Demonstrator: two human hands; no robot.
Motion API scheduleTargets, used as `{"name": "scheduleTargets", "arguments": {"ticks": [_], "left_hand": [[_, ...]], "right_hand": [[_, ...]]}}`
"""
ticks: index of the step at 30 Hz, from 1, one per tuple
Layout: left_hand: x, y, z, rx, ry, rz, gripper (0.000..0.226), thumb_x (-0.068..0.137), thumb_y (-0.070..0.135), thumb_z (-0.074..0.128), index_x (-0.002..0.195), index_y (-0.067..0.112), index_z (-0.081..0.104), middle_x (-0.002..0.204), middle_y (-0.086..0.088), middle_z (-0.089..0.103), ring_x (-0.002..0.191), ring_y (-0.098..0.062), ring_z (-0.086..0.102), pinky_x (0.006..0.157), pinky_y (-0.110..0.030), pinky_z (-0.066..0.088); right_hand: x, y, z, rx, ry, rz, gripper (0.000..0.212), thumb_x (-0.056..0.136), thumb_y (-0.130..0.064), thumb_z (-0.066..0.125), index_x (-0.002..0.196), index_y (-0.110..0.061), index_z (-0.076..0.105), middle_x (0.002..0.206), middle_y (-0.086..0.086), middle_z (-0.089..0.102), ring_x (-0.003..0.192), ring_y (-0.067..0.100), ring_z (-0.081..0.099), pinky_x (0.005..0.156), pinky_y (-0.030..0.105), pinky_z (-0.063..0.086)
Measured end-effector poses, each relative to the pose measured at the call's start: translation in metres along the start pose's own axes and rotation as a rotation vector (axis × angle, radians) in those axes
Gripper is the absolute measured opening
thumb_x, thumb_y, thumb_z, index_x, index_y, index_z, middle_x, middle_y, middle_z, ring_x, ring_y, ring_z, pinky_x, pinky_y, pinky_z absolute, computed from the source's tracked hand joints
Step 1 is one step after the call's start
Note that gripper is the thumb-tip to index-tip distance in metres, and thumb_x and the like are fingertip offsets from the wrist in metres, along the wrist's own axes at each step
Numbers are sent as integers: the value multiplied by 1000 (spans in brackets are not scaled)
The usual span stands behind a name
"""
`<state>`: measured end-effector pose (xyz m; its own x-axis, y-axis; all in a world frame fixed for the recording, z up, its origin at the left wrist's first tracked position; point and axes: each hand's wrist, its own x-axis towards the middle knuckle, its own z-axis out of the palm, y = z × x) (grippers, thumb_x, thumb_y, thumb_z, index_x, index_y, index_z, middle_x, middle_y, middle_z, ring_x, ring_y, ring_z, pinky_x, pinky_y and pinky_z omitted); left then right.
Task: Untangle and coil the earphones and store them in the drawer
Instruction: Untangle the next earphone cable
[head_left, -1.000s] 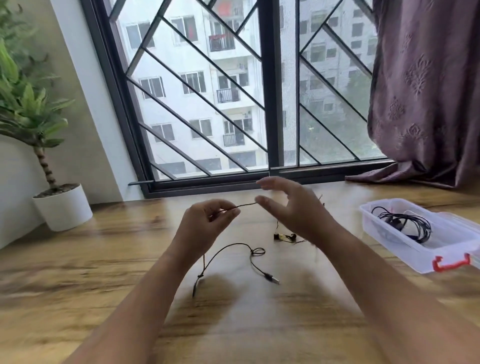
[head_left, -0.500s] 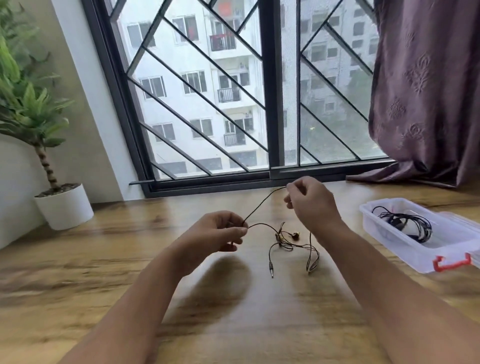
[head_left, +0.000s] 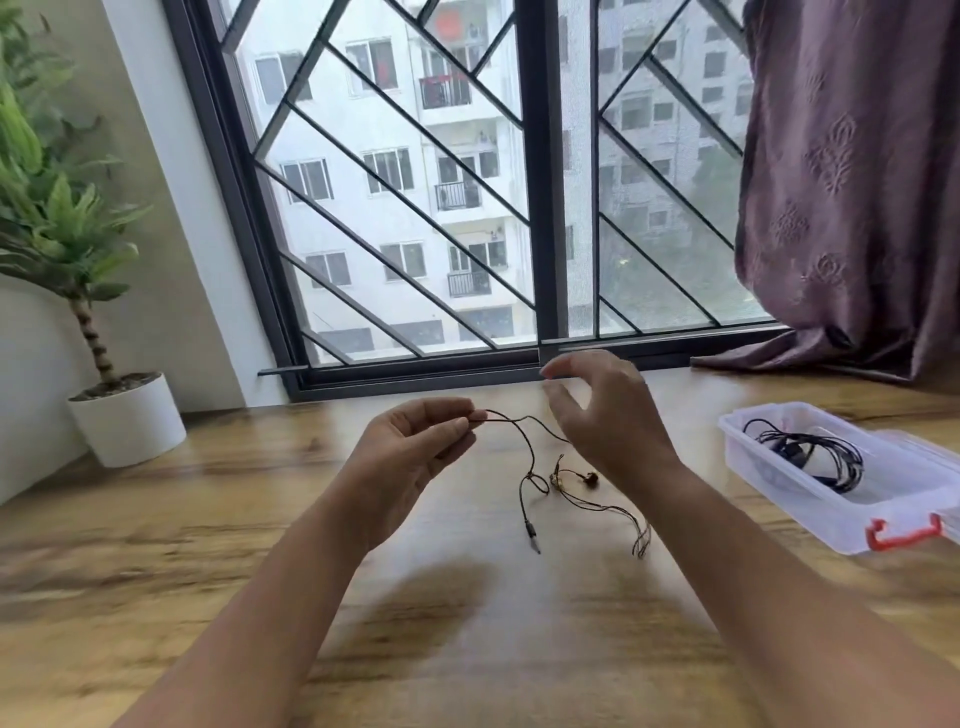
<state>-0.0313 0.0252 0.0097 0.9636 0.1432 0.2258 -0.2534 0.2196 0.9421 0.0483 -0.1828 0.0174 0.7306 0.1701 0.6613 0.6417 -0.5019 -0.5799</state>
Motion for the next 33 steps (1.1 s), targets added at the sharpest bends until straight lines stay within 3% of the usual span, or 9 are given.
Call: {"name": "scheduleTargets", "arguments": {"ticks": [3,7,11,19,24,29,33], "left_hand": [[0,-2,3,41,-42,15,27,91,-7,62,117,-9,64,113,-23,71,112,-29,67,98,-36,56],[0,-2,4,13,-102,-13,27,99,1,52,121,-10,62,119,-32,62,109,-32,59,104,-40,52],[0,-4,7,-19,-79,-23,22,99,0,51,111,-8,68,109,-25,70,99,-27,66,102,-42,52],[-2,-6,8,73,3,73,25,78,4,74,101,-5,74,101,-24,74,92,-25,71,88,-29,58],[-1,-6,8,378,48,190,16,81,8,77,96,1,76,92,-20,75,86,-20,68,83,-34,57],[-3,-8,11,444,12,177,11,88,2,71,97,-5,73,82,-15,69,78,-16,63,80,-28,58],[-1,-11,13,434,5,154,12,91,0,67,97,-10,69,79,-15,66,76,-19,60,78,-27,57]], "right_hand": [[-6,-14,5,235,-128,-203,3,90,-22,76,91,-23,79,89,-11,74,84,6,69,75,21,52],[-10,-16,17,215,-220,-263,8,82,-18,82,86,-24,80,84,-8,74,73,8,69,73,31,58],[-8,-12,18,221,-177,-258,7,81,-16,83,84,-22,81,80,-10,76,71,6,70,72,30,58],[-10,-12,19,330,-256,-208,11,85,-9,75,86,-18,82,75,-11,76,72,1,71,69,10,51],[-9,-8,19,407,-325,-98,7,88,-26,79,86,-20,82,69,-16,74,64,-4,69,62,12,48],[-9,-6,19,443,-298,-55,6,81,-17,85,81,-21,80,73,-11,76,72,4,76,64,16,52],[-10,-6,19,321,-274,-142,8,81,-17,83,81,-25,82,73,-13,76,70,-2,74,69,22,59]]}}
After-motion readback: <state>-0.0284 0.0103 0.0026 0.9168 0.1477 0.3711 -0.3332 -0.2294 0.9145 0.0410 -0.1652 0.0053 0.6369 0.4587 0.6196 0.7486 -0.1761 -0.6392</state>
